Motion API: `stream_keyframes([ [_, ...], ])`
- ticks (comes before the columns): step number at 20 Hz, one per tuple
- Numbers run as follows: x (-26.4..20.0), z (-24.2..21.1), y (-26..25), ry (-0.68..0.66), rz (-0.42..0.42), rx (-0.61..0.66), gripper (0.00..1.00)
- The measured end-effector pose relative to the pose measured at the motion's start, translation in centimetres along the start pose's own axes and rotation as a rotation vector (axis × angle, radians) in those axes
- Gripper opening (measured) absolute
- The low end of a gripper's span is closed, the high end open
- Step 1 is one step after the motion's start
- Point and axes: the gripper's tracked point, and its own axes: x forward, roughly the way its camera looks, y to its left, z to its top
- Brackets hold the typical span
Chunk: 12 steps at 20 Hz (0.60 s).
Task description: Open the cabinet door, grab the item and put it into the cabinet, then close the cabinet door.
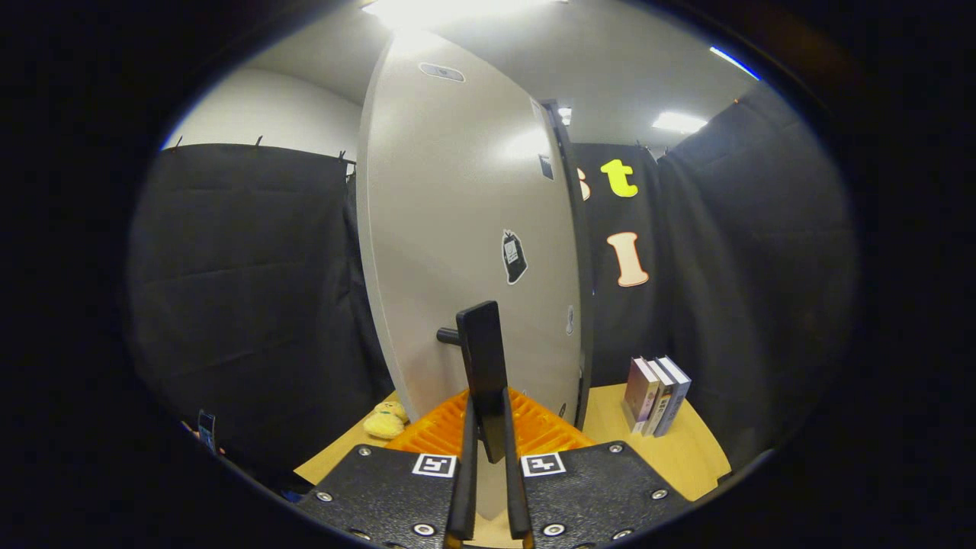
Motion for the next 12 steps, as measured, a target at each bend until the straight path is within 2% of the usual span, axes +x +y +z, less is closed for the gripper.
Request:
stream_keyframes([
  [6,-1.7,0.1,-3.9,-0.019,-0.170,0.007,0.15],
  [9,-2.3,0.2,-7.1,-0.033,-0.320,-0.064,0.15],
  [11,-3.5,0.5,-9.6,-0.044,-0.431,-0.113,0.09],
  [12,-4.2,0.6,-10.8,-0.049,-0.487,-0.128,0.10],
])
